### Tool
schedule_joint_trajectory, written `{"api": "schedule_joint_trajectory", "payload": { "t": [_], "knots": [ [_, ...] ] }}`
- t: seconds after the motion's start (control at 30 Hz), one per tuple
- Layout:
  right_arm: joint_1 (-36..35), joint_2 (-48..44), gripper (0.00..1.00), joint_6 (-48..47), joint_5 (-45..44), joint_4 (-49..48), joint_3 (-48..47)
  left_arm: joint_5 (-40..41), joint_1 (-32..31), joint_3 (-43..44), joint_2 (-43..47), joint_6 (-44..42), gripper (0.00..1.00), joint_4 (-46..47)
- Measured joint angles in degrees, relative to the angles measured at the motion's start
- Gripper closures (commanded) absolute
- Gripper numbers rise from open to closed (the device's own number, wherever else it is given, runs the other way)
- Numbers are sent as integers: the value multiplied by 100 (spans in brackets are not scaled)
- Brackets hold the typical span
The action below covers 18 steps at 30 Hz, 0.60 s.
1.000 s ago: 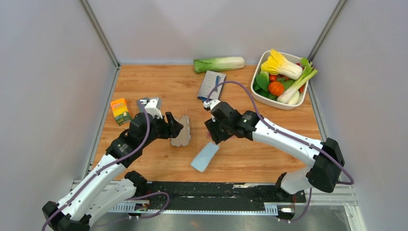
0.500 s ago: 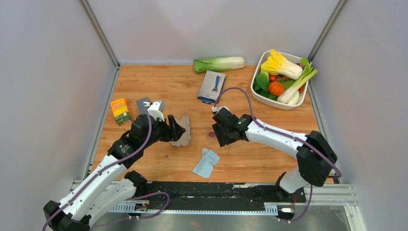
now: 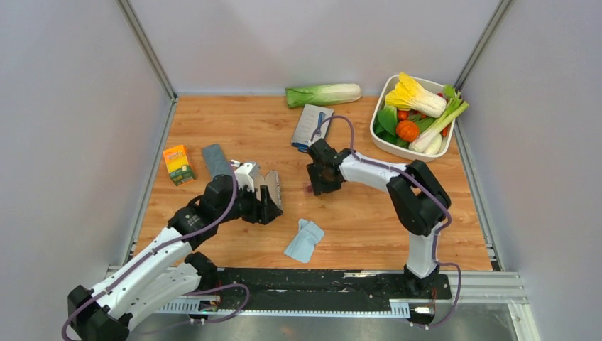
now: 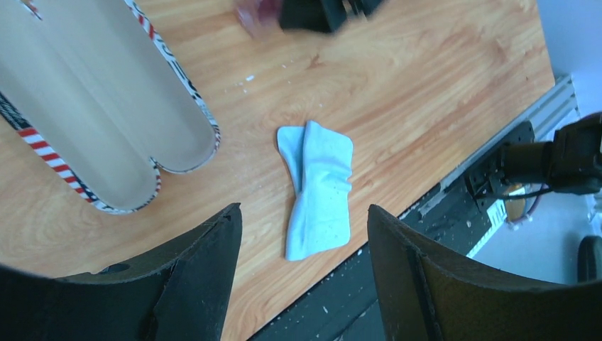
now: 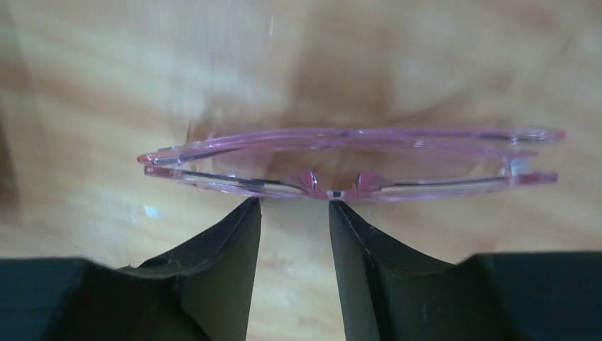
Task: Organize the sunglasses
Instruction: Place the glasses cleaning cloth at the center of the board, then fold the glasses cleaning cloth at the center of the board.
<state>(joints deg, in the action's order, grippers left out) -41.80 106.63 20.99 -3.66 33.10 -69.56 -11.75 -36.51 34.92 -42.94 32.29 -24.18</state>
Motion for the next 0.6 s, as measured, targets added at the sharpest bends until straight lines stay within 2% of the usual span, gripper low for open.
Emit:
{"api": "schedule_joint_trajectory", "payload": {
  "t": [0.13,0.23,0.37,0.6],
  "knots": [
    [341,734,52,-114,35,-26,-1036,0,-313,-271,35,129,29,109],
    [433,745,52,-225,57,-116,-1167,199,-852,-605,63,350,31,258],
    [271,61,55,-424,234,-251,-483,566,-1508,-925,107,588,32,264],
    [-223,-1215,59,-588,831,-280,645,1062,-1934,-1032,57,850,39,361]
  ]
}}
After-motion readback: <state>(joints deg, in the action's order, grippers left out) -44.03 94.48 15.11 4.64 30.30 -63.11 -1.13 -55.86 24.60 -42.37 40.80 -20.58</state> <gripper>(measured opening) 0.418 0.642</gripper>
